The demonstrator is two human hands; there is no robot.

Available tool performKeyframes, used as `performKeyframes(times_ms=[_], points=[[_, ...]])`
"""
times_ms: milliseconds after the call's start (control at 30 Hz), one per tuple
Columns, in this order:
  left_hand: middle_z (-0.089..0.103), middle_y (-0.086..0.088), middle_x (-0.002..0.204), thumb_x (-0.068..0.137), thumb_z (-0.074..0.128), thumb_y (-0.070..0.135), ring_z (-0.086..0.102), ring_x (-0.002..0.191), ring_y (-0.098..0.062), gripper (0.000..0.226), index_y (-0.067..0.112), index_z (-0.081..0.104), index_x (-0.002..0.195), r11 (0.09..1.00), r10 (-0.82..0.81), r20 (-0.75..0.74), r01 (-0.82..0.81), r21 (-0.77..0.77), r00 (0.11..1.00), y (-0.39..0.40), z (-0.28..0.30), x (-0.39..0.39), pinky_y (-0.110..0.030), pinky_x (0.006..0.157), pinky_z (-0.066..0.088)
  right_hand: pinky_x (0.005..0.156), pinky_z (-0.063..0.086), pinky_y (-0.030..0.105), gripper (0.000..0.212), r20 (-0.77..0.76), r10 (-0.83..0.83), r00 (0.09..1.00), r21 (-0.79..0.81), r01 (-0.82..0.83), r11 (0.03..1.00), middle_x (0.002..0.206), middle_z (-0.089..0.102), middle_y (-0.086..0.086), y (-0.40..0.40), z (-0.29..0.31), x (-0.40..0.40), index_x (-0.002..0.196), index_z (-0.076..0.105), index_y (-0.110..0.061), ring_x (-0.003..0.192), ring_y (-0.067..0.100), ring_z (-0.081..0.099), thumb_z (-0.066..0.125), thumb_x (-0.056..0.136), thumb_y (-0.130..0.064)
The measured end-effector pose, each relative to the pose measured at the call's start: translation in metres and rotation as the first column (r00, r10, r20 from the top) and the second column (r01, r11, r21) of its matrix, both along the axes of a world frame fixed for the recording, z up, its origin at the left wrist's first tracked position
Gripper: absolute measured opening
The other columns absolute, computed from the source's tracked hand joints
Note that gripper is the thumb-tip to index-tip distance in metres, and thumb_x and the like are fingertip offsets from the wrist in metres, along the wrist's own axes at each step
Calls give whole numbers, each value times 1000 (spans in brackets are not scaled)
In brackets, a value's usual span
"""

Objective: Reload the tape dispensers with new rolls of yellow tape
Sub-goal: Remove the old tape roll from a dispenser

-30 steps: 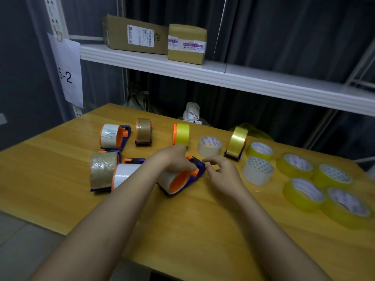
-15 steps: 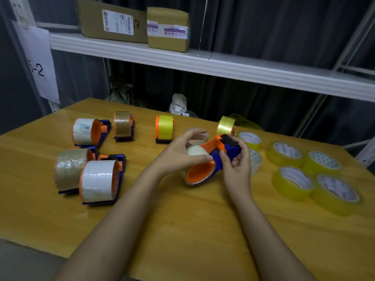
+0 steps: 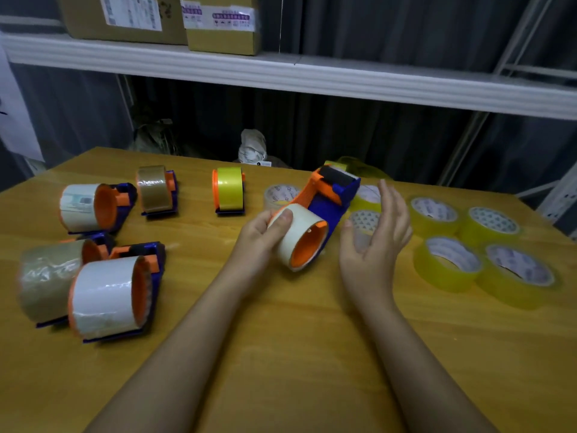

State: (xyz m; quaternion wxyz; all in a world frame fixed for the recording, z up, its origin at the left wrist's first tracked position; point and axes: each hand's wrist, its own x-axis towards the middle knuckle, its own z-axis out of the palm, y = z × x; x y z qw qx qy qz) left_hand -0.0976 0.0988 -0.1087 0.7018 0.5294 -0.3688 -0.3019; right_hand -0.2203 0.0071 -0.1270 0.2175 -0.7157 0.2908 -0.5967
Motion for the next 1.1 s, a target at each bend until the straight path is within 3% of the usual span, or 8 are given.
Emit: performKeyframes(times_ms=[100, 167, 367, 533, 667, 833, 967, 1100], points=[[71, 7, 74, 98, 44, 21, 64, 68, -4, 21, 10, 61, 104, 998, 24, -68, -27, -49, 997, -4, -2, 1, -17, 61, 51, 100, 23, 13, 40, -126, 34, 992, -109, -48, 993, 121, 43, -2, 7, -4, 1, 123, 56, -19, 116, 15, 38, 51, 87, -35], [71, 4, 77, 99, 39, 21, 66, 71, -6, 27, 6, 56, 114, 996, -19, -118, 8, -91, 993, -5, 0, -1, -18, 62, 52, 98, 24, 8, 46, -210, 172, 962, -35, -183, 982, 120, 45, -4, 11, -5, 4, 125, 56, -19, 115, 10, 39, 48, 88, -45], [73, -4, 79, 100, 33, 14, 68, 75, -11, 25, 6, 54, 113, 978, -176, -163, 153, -144, 971, 6, 4, -5, -23, 67, 56, 110, 37, 42, 76, -183, 437, 880, 247, -389, 887, 145, 36, -13, 6, -4, -3, 143, 34, -38, 136, 8, 33, 58, 76, -64], [71, -14, 90, 94, 48, 18, 68, 81, -24, 30, 5, 54, 120, 965, -257, -198, 239, -110, 946, 9, -4, -9, -31, 74, 57, 105, 34, 25, 92, -283, 448, 848, 263, -381, 887, 130, 26, -41, 12, -4, -8, 143, 25, -49, 130, -1, 28, 74, 66, -58], [70, -13, 88, 98, 34, 20, 67, 81, -23, 30, 11, 58, 113, 972, -231, -272, 208, -110, 934, 6, -6, -6, -32, 74, 55, 95, 52, 33, 86, -164, 499, 851, 273, -447, 852, 134, 39, -25, 11, -2, -6, 139, 38, -45, 125, -2, 43, 82, 66, -45], [69, -11, 93, 100, 34, 18, 66, 82, -20, 31, 8, 60, 113, 986, -159, -275, 141, -83, 948, 2, -2, -3, -28, 72, 54, 92, 54, 31, 81, -49, 537, 842, 308, -499, 810, 134, 45, -11, 13, 0, -4, 134, 46, -34, 122, -1, 47, 88, 66, -22], [70, -8, 82, 101, 33, 17, 66, 74, -15, 29, 8, 60, 106, 986, -156, -239, 136, -98, 959, 4, -2, -3, -23, 64, 55, 89, 54, 28, 80, -61, 560, 826, 316, -516, 796, 135, 43, -13, 14, -1, -4, 135, 42, -36, 124, 1, 46, 84, 67, -36], [71, 1, 74, 101, 33, 18, 65, 70, -8, 30, 11, 62, 96, 991, -104, -142, 91, -94, 984, 5, -3, 2, -19, 60, 51, 86, 52, 21, 51, 147, 656, 741, 444, -642, 625, 127, 55, -8, 10, 6, -8, 135, 42, -37, 116, 4, 56, 57, 87, -45]])
